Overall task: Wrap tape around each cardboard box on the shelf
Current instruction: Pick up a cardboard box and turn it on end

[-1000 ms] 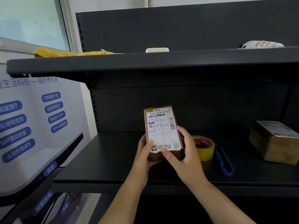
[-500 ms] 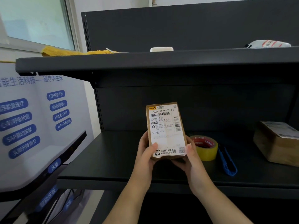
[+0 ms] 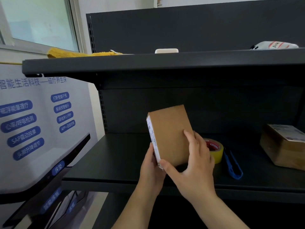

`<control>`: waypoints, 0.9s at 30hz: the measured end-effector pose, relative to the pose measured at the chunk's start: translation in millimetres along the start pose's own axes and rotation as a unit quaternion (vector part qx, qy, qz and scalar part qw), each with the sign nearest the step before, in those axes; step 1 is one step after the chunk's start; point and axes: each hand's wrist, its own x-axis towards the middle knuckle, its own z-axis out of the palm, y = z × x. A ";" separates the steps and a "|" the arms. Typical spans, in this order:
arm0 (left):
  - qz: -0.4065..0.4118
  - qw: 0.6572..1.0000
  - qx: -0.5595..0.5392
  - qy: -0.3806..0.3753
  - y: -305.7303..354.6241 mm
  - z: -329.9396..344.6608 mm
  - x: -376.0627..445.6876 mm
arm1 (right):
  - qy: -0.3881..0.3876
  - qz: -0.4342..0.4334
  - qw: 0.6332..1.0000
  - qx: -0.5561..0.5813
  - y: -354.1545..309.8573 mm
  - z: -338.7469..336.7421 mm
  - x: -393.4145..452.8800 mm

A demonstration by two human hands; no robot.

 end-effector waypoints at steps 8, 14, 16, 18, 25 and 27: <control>0.036 0.998 0.036 0.022 5.7 0.8 -6.4 | -0.043 0.030 0.998 0.034 0.9 -1.9 -0.3; 0.227 0.960 0.160 -0.029 17.3 11.3 -22.9 | -0.088 0.138 0.866 0.473 24.3 1.8 7.7; 0.289 0.929 0.232 -0.013 19.3 18.9 -29.2 | -0.139 0.168 0.747 0.628 34.9 4.4 9.9; 0.347 0.889 0.299 0.015 19.8 25.2 -34.4 | -0.197 0.201 0.624 0.729 41.1 9.1 9.8; 0.373 0.872 0.314 0.046 17.4 29.4 -35.5 | -0.251 0.223 0.511 0.792 45.8 18.5 9.7; 0.368 0.878 0.301 0.049 18.5 26.8 -33.3 | -0.244 0.245 0.523 0.779 47.4 19.3 11.8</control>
